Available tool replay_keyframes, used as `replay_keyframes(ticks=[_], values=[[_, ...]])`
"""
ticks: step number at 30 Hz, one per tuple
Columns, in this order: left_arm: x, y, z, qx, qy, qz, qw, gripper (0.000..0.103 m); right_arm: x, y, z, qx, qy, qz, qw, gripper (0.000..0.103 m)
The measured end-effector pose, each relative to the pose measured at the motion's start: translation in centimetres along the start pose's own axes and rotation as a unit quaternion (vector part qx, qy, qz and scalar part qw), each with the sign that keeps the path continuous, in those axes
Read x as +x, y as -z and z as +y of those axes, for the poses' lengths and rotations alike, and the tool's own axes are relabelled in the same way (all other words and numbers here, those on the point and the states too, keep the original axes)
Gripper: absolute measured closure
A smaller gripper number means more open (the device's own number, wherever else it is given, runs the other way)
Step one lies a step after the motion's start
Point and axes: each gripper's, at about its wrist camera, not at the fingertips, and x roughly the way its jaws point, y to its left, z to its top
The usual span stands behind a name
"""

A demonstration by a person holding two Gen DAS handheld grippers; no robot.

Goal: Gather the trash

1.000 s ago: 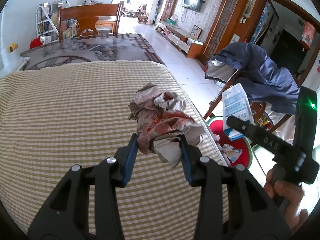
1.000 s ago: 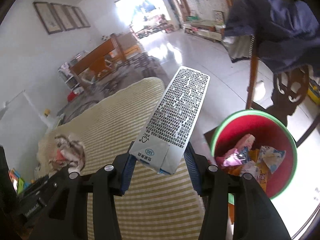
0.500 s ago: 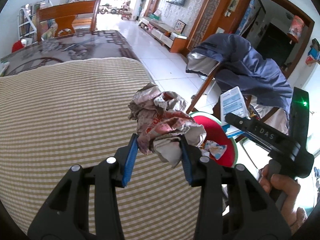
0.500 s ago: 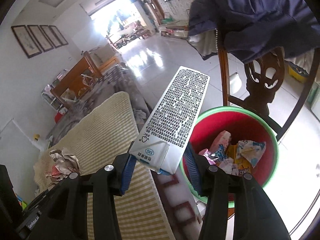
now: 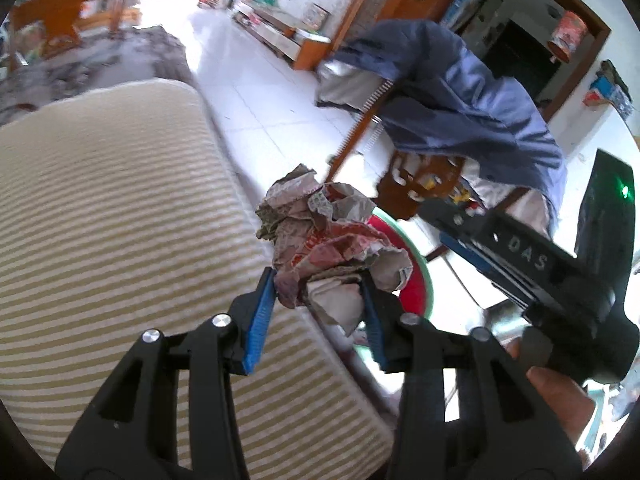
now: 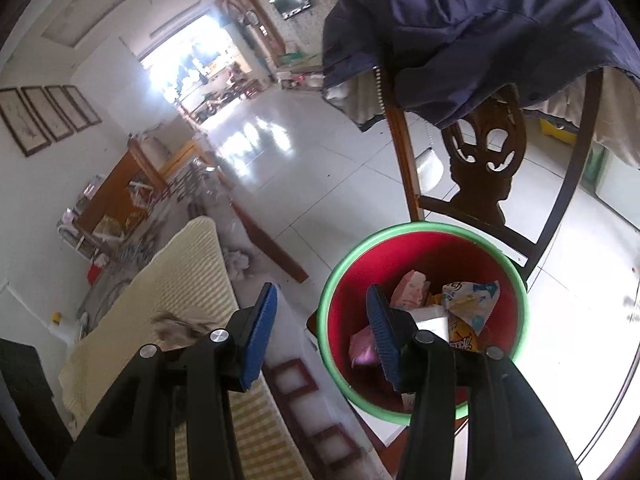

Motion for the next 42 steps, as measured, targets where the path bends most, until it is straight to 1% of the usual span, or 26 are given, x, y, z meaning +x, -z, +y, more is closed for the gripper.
replay_keyframes(ticks=[1,2,3,5,6,8,10,11,13,15,17,18,19,20,21,22,24,26,28,29,31,33,35,38,42], values=[[0.5,0.0,-0.4,0.004,0.007,0.003,1.0,0.043,-0.4,-0.3,-0.4,0.011,0.004,-0.013,1.0,0.045],[0.8,0.0,-0.7,0.006,0.01,0.003,0.9999,0.028,-0.9,-0.5,-0.7,0.022,0.01,-0.031,0.999,0.033],[1.1,0.0,-0.9,0.008,0.015,0.004,0.9999,0.023,-1.7,-0.7,-1.1,0.031,0.02,-0.055,0.998,0.03],[1.3,0.2,-1.1,0.01,0.02,0.008,0.9997,0.023,-2.5,-0.9,-1.4,0.036,0.029,-0.08,0.996,0.029],[1.2,0.3,-1.1,0.009,0.021,0.006,0.9997,0.023,-2.4,-0.9,-1.4,0.036,0.029,-0.08,0.996,0.029],[0.7,0.5,-0.8,0.005,0.019,-0.001,0.9998,0.023,-1.8,-1.0,-1.4,0.032,0.023,-0.065,0.997,0.029],[-0.7,0.8,-0.1,-0.003,0.006,-0.019,0.9998,0.023,-1.1,-1.1,-1.0,0.031,0.01,-0.049,0.998,0.029],[-1.4,0.8,0.2,-0.006,-0.001,-0.028,0.9996,0.023,-1.0,-1.0,-0.5,0.026,0.005,-0.049,0.998,0.028],[-3.2,0.8,1.0,-0.009,-0.018,-0.052,0.9985,0.022,-1.1,-0.9,0.6,0.007,0.0,-0.053,0.999,0.026],[-5.5,0.9,1.9,-0.014,-0.037,-0.08,0.996,0.02,-1.4,-0.6,2.3,-0.028,-0.004,-0.065,0.997,0.025],[-7.6,1.1,2.8,-0.021,-0.051,-0.107,0.9927,0.018,-1.8,-0.2,4.2,-0.067,-0.006,-0.077,0.995,0.019],[-8.9,1.2,3.4,-0.026,-0.059,-0.122,0.9904,0.016,-1.9,0.0,4.8,-0.08,-0.009,-0.081,0.993,0.018],[-9.9,1.3,3.8,-0.029,-0.066,-0.134,0.9884,0.011,-2.0,0.3,5.5,-0.092,-0.014,-0.085,0.992,0.016],[-11.3,1.6,4.3,-0.032,-0.076,-0.154,0.9847,0.008,-2.2,0.6,6.4,-0.107,-0.018,-0.09,0.99,0.014],[-12.3,1.7,4.6,-0.033,-0.085,-0.169,0.9814,0.007,-2.2,0.9,7.0,-0.116,-0.02,-0.094,0.989,0.012],[-12.9,1.7,4.7,-0.033,-0.091,-0.18,0.979,0.006,-2.4,1.2,7.7,-0.127,-0.024,-0.1,0.987,0.009],[-14.7,2.2,5.4,-0.033,-0.1,-0.206,0.9729,0.006,-2.9,1.9,9.1,-0.145,-0.035,-0.117,0.982,0.007],[-15.9,2.5,6.1,-0.035,-0.098,-0.215,0.9711,0.006,-3.4,2.4,10.2,-0.158,-0.044,-0.144,0.976,0.007],[-16.9,3.0,6.6,-0.04,-0.095,-0.224,0.9691,0.006,-4.2,3.4,11.1,-0.166,-0.051,-0.191,0.966,0.007],[-17.5,3.3,6.8,-0.043,-0.096,-0.23,0.9674,0.006,-4.4,3.5,11.3,-0.164,-0.049,-0.2,0.965,0.007],[-18.2,3.7,7.1,-0.044,-0.097,-0.241,0.9648,0.005,-4.5,3.9,11.8,-0.16,-0.064,-0.206,0.963,0.007],[-19.2,4.0,7.2,-0.046,-0.102,-0.251,0.9615,0.005,-4.5,4.2,12.1,-0.157,-0.067,-0.207,0.963,0.007],[-20.0,4.3,7.3,-0.046,-0.101,-0.26,0.9593,0.005,-4.4,4.5,12.5,-0.158,-0.059,-0.212,0.963,0.007],[-20.9,4.5,7.3,-0.047,-0.1,-0.271,0.9561,0.005,-4.2,4.9,12.9,-0.173,-0.049,-0.223,0.958,0.007],[-21.9,4.9,7.2,-0.041,-0.12,-0.295,0.947,0.005,-4.0,5.4,13.1,-0.191,-0.038,-0.228,0.954,0.007]])
